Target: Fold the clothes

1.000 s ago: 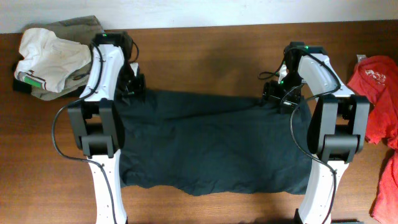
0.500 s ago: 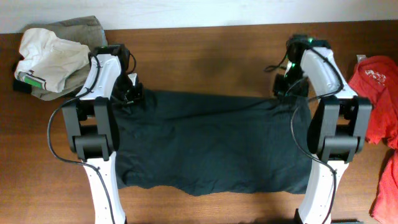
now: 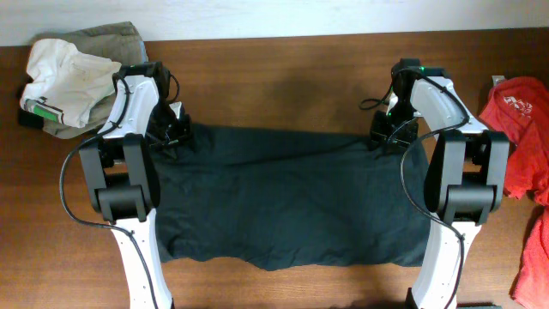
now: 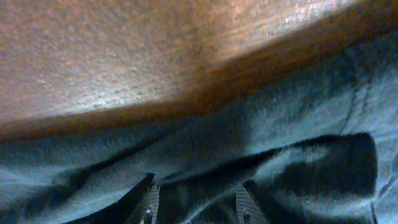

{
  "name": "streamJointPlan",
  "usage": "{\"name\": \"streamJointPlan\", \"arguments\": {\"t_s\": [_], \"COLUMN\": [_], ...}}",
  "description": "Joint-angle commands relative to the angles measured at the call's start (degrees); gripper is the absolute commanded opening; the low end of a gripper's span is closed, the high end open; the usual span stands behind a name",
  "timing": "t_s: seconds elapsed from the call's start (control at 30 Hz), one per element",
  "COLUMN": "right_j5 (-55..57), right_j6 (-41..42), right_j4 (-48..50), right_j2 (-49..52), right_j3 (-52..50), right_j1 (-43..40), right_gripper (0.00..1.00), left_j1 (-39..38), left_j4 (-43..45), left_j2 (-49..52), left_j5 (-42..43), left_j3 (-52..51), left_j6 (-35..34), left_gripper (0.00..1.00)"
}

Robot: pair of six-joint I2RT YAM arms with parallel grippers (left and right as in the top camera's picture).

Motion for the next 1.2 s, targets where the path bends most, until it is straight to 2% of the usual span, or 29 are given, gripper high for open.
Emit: {"name": "streamJointPlan", "arguments": {"t_s": [0.0,0.1,0.13,0.23,0.3,0.37,0.47,0.7,0.87,0.97,1.03,1.13,1.17], "right_j5": [-0.68,-0.59,-0.26,5.73,5.86,5.92,9.16,9.97,9.68,10.40,11.47,13.90,14.49], "right_j6": [0.44,0.44,0.46,3.41,3.45,3.19,3.23,3.26,4.24,9.49,10.56,10.56,10.56], "right_j4": [0.76,1.62,1.81,1.14,-2.29,-10.49,-19.71,-27.67,-22.14,-19.37,-21.33,-25.05,-25.44], "right_j2": [-0.52,-0.50,-0.50,-0.79,-1.68,-3.10,-3.17,-3.04,-3.04,-3.06,-3.13,-6.01,-7.26], "right_j3": [-0.42,-0.42,-0.42,0.68,3.93,10.95,15.26,12.07,0.04,-6.51,-7.52,-7.50,-7.28], "right_j1": [0.09,0.04,0.04,-0.04,-0.09,-0.07,-0.07,0.04,0.04,0.04,0.15,0.17,0.02], "right_gripper": [0.37,0.08,0.04,0.04,0.04,0.04,0.04,0.05,0.04,0.04,0.07,0.35,0.56], "left_j1": [1.33,1.31,1.31,1.33,1.33,1.33,1.33,1.33,1.44,2.91,4.90,7.50,7.61], "left_j4": [1.03,1.16,1.18,1.01,0.98,1.01,0.98,0.81,0.22,-0.46,-2.38,-7.32,-8.94], "left_j2": [2.91,2.91,2.91,2.91,2.91,2.91,2.91,2.91,2.91,2.89,2.89,2.89,2.89], "left_j5": [-3.26,-3.26,-3.26,-3.26,-3.26,-3.26,-3.26,-3.26,-3.30,-3.30,-3.30,-3.52,-3.93], "left_j3": [-2.25,-2.25,-2.25,-2.25,-2.25,-2.25,-2.25,-2.25,-2.25,-2.03,-0.59,5.27,7.37], "left_j6": [0.92,0.94,0.92,0.92,0.94,0.92,0.92,0.92,0.92,-0.57,-0.81,-1.22,-1.49], "left_gripper": [0.51,0.51,0.51,0.51,0.51,0.51,0.51,0.51,0.51,0.49,0.47,0.46,0.46]}}
